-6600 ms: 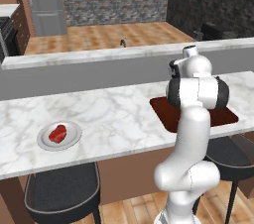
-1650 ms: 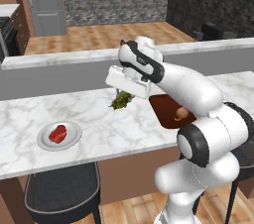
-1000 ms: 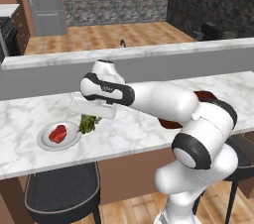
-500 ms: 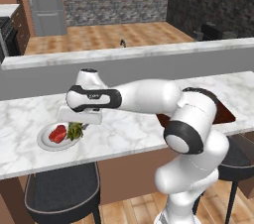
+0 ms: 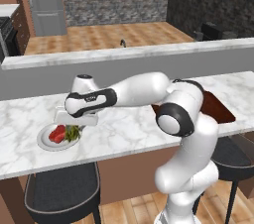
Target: Create a steak meal by picking up the steak and asparagus from the tray and placing them on the plate. Leave the onion on the tray.
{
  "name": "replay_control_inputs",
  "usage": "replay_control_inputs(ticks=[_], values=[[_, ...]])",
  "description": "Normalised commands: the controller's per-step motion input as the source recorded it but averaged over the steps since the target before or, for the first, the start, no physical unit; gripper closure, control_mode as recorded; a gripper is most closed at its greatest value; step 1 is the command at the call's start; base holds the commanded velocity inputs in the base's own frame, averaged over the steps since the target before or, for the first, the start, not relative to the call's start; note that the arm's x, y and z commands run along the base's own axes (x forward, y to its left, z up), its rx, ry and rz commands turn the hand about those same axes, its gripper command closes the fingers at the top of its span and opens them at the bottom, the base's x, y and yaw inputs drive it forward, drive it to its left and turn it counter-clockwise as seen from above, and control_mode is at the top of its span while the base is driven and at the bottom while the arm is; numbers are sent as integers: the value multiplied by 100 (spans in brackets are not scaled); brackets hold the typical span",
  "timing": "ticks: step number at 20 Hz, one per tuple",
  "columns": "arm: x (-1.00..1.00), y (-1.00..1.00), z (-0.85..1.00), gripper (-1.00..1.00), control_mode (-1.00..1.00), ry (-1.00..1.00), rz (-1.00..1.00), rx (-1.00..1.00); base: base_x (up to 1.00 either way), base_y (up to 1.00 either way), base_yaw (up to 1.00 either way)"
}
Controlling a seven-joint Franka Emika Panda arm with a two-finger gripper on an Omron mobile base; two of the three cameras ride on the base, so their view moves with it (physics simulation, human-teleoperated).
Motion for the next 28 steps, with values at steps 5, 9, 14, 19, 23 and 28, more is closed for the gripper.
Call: replay_control_inputs(ticks=[5,9,14,19,23,28], values=[[45,16,-37,100,-100,0,1,-3,0,0,0],[47,23,-30,100,-100,0,0,-3,0,0,0],[49,33,-11,100,-100,1,0,-4,0,0,0],[25,14,-25,100,-100,5,0,-5,0,0,0],[-4,-7,-9,-100,-100,1,0,-2,0,0,0],[-29,-38,0,-100,-100,-2,0,0,0,0,0]])
